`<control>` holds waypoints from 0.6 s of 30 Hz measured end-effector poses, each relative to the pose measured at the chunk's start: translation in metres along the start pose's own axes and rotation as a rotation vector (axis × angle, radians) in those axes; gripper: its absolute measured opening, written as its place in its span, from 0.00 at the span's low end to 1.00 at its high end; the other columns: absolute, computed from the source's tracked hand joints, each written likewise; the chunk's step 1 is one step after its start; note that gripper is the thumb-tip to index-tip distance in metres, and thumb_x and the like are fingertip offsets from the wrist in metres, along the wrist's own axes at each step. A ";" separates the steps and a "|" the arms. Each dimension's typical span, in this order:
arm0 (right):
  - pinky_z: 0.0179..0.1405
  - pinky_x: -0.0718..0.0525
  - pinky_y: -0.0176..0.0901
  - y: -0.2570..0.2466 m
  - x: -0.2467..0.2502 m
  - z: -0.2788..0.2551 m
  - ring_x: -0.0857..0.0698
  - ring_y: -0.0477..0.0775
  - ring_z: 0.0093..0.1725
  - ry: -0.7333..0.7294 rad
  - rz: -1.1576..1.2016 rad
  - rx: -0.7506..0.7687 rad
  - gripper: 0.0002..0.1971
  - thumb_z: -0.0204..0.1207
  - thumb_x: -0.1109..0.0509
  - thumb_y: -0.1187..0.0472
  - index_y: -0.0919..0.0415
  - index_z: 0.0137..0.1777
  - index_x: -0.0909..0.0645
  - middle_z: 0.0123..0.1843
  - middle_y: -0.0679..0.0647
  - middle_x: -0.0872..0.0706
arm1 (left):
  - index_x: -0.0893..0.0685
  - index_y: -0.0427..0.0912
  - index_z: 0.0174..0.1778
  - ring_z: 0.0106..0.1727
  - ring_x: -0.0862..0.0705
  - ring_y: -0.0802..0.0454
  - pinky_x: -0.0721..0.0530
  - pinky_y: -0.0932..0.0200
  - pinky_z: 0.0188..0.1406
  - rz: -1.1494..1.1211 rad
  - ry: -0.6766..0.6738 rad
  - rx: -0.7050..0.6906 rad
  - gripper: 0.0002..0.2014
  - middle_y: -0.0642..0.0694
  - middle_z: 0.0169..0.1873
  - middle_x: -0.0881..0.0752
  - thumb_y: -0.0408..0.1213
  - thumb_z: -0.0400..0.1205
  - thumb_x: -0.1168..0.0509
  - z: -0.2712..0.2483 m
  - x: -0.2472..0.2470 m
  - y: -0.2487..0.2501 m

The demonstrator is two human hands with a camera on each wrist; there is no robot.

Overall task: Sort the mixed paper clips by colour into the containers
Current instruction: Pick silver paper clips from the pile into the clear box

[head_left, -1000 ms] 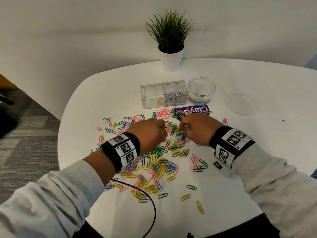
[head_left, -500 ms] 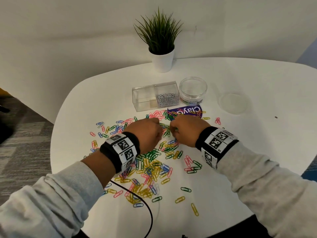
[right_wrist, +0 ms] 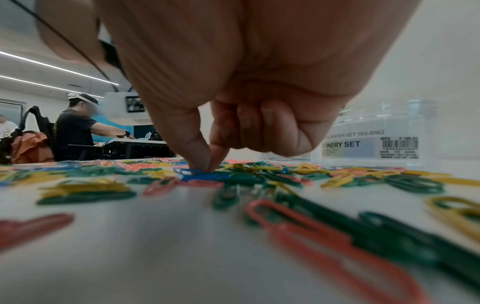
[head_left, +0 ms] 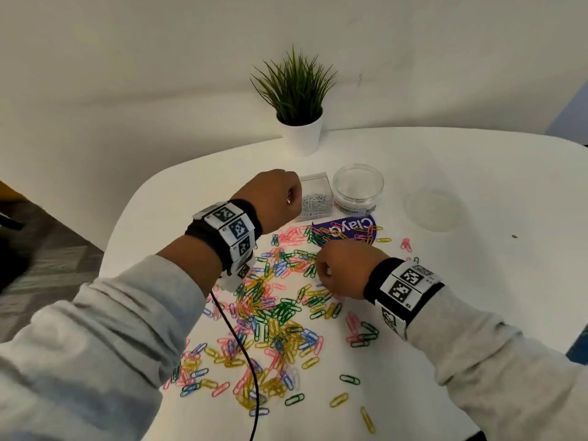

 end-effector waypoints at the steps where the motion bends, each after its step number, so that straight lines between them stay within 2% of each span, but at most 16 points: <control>1: 0.45 0.13 0.48 0.000 -0.002 0.000 0.16 0.54 0.45 -0.010 0.013 -0.010 0.03 0.74 0.32 0.56 0.51 0.43 0.16 0.47 0.49 0.15 | 0.18 0.48 0.45 0.44 0.19 0.51 0.22 0.58 0.44 0.001 0.009 0.020 0.03 0.51 0.42 0.16 0.40 0.80 0.37 0.009 0.001 0.000; 3: 0.43 0.12 0.49 -0.001 -0.001 0.000 0.16 0.54 0.42 -0.038 0.016 -0.019 0.03 0.73 0.30 0.56 0.54 0.41 0.17 0.43 0.50 0.15 | 0.17 0.48 0.49 0.48 0.18 0.49 0.22 0.58 0.47 0.027 -0.024 0.040 0.05 0.50 0.46 0.14 0.39 0.81 0.38 0.027 -0.001 0.002; 5: 0.42 0.12 0.50 -0.003 0.001 -0.002 0.16 0.54 0.41 -0.050 0.005 -0.009 0.04 0.73 0.30 0.56 0.56 0.42 0.19 0.43 0.51 0.16 | 0.15 0.50 0.54 0.57 0.17 0.47 0.21 0.58 0.54 0.048 -0.102 0.043 0.09 0.50 0.53 0.13 0.37 0.83 0.39 0.037 -0.007 0.003; 7: 0.41 0.13 0.49 -0.003 0.007 -0.005 0.17 0.52 0.41 0.002 0.060 0.008 0.04 0.72 0.30 0.55 0.54 0.42 0.20 0.44 0.49 0.18 | 0.13 0.51 0.61 0.63 0.17 0.47 0.22 0.57 0.62 0.072 -0.156 0.032 0.14 0.49 0.60 0.13 0.37 0.86 0.41 0.039 -0.011 0.002; 10: 0.37 0.21 0.42 0.004 0.025 -0.004 0.22 0.46 0.38 0.103 0.244 0.006 0.04 0.73 0.30 0.55 0.52 0.42 0.23 0.41 0.46 0.21 | 0.13 0.54 0.62 0.61 0.16 0.50 0.21 0.57 0.63 -0.006 -0.103 0.050 0.15 0.50 0.60 0.12 0.38 0.88 0.42 0.035 -0.008 -0.006; 13: 0.38 0.21 0.44 0.019 0.056 0.007 0.23 0.49 0.36 0.212 0.408 -0.060 0.04 0.76 0.32 0.58 0.56 0.44 0.24 0.40 0.51 0.18 | 0.12 0.53 0.61 0.60 0.16 0.50 0.21 0.58 0.63 -0.045 0.006 0.072 0.13 0.51 0.58 0.11 0.38 0.87 0.40 0.027 -0.003 -0.023; 16: 0.37 0.23 0.41 0.029 0.088 0.024 0.22 0.49 0.38 0.321 0.419 -0.110 0.04 0.76 0.32 0.61 0.55 0.47 0.24 0.41 0.49 0.19 | 0.16 0.51 0.67 0.69 0.21 0.48 0.26 0.53 0.70 0.010 0.068 0.083 0.14 0.50 0.67 0.17 0.42 0.86 0.38 0.016 -0.007 -0.038; 18: 0.38 0.26 0.42 0.029 0.104 0.039 0.21 0.50 0.40 0.352 0.381 -0.122 0.06 0.77 0.34 0.63 0.54 0.52 0.24 0.42 0.48 0.20 | 0.26 0.49 0.78 0.79 0.31 0.46 0.33 0.49 0.79 0.068 0.014 0.113 0.23 0.48 0.79 0.29 0.49 0.87 0.39 0.011 -0.019 -0.045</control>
Point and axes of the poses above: each hand's wrist, its own z-axis towards the middle knuckle, its own x-axis out of the back of the hand, y = z × x, the point moved 5 cm from there along z, towards the middle knuckle
